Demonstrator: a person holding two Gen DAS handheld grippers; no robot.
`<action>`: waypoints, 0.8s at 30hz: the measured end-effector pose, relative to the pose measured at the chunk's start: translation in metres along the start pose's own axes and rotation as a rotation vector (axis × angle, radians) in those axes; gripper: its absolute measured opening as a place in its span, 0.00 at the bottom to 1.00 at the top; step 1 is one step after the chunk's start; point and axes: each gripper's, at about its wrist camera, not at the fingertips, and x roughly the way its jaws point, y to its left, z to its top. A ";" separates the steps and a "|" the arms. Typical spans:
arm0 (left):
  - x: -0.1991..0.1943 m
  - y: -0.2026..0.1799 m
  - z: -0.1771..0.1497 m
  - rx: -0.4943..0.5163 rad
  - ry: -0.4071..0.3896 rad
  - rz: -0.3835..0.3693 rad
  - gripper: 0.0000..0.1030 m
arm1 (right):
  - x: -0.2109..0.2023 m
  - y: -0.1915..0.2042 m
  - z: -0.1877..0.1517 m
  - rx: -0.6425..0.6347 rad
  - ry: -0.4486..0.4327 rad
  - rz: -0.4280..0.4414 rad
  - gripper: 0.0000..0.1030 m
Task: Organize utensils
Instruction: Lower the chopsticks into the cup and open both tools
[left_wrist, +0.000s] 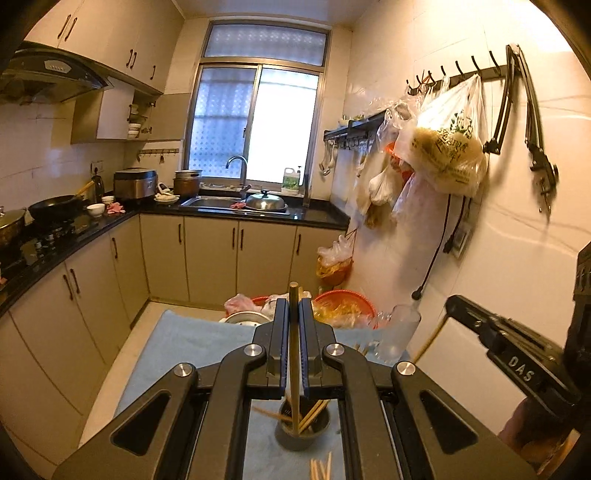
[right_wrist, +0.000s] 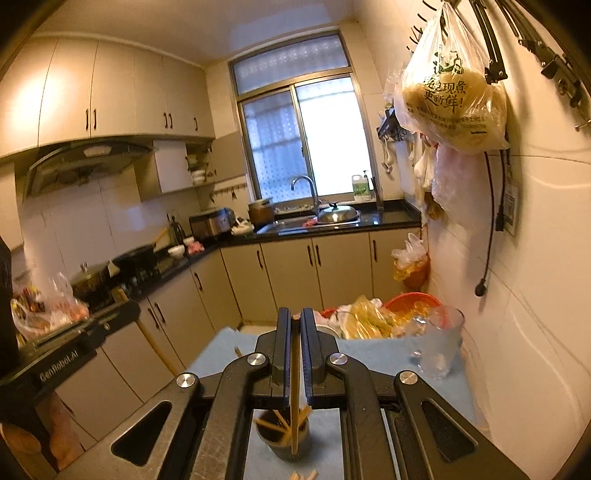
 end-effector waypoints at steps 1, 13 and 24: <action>0.005 -0.001 0.002 0.002 -0.002 0.000 0.05 | 0.006 -0.001 0.002 0.012 -0.001 0.001 0.06; 0.100 0.000 -0.047 -0.005 0.176 0.005 0.05 | 0.091 -0.015 -0.044 0.090 0.160 -0.011 0.06; 0.074 -0.006 -0.072 0.079 0.125 0.073 0.41 | 0.107 -0.036 -0.069 0.147 0.206 -0.021 0.41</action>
